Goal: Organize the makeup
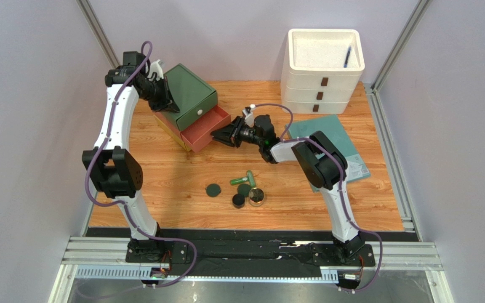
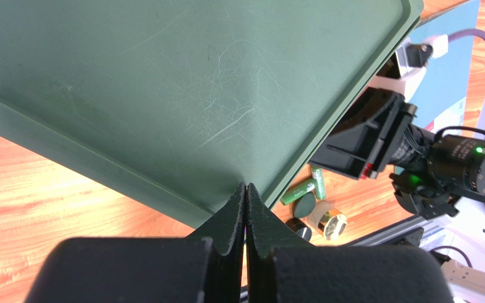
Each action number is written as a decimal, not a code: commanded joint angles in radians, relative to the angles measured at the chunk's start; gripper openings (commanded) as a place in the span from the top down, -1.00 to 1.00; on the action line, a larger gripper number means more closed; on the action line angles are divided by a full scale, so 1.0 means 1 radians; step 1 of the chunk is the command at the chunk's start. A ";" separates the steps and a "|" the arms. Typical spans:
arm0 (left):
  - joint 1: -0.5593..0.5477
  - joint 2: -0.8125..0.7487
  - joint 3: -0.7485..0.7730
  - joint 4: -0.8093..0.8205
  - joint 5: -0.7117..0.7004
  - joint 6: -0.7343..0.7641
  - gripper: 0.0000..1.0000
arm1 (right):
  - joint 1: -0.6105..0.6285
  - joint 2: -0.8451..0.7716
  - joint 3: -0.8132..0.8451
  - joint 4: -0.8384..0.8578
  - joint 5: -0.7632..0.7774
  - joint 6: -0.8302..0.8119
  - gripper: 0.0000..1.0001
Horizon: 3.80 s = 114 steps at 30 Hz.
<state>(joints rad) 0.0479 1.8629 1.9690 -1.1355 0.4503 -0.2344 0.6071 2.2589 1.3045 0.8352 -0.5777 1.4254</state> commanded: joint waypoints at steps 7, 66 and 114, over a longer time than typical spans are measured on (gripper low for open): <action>0.006 0.059 -0.015 -0.115 -0.108 0.043 1.00 | -0.003 -0.211 -0.038 -0.312 -0.057 -0.317 0.14; 0.006 0.059 -0.071 -0.084 -0.085 0.050 1.00 | 0.342 -0.452 0.022 -1.780 0.771 -1.022 1.00; 0.004 0.061 -0.075 -0.095 -0.101 0.060 1.00 | 0.143 0.017 1.020 -1.521 0.532 -0.993 0.83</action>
<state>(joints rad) 0.0486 1.8675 1.9553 -1.1099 0.4847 -0.2325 0.7456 2.2646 2.2768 -0.7586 -0.0132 0.4145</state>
